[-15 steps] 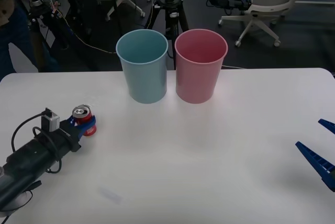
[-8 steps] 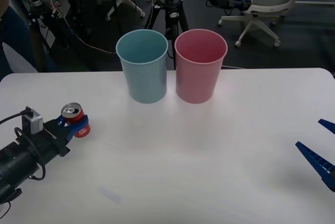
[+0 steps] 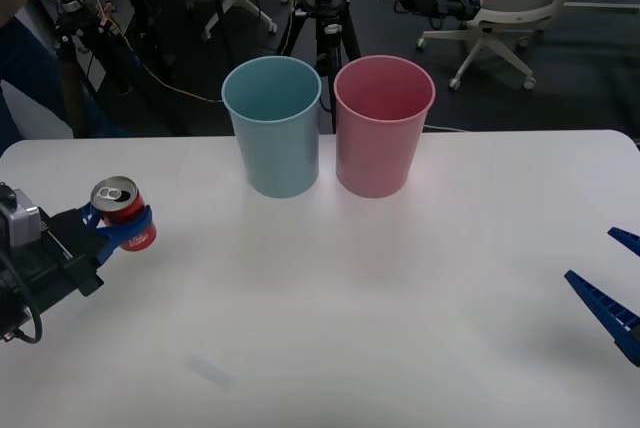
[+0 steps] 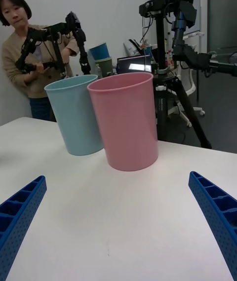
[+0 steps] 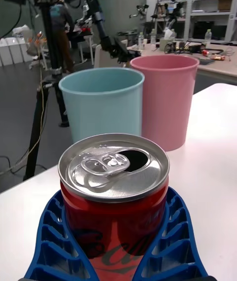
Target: Grasp the object on the table and drop it into the matching bin: aluminum can to the light blue bin, PET bottle to the pink bin.
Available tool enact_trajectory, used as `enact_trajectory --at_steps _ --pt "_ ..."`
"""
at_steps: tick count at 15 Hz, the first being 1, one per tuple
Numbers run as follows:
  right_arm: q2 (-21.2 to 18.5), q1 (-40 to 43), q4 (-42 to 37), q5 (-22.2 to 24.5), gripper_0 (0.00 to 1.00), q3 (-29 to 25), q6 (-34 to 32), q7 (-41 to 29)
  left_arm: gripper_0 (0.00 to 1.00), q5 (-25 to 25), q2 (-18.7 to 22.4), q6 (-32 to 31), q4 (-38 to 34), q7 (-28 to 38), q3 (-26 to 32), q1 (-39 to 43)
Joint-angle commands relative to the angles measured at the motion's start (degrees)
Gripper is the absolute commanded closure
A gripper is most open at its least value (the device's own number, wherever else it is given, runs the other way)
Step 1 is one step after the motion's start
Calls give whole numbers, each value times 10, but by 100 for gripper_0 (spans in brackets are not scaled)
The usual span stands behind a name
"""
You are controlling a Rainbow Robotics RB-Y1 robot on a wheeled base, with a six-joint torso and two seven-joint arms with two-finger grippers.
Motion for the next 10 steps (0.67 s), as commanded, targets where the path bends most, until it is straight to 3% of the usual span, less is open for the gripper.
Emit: enact_trajectory --at_steps 1,7,10 --pt "0 0 0 0 0 0 0 0 100 1 35 1 -30 33 1 -24" --pt "0 0 0 0 0 0 0 0 100 0 135 30 -37 162 1 -121" --pt "0 0 0 0 0 0 0 0 100 -6 149 34 -36 232 -7 -173"
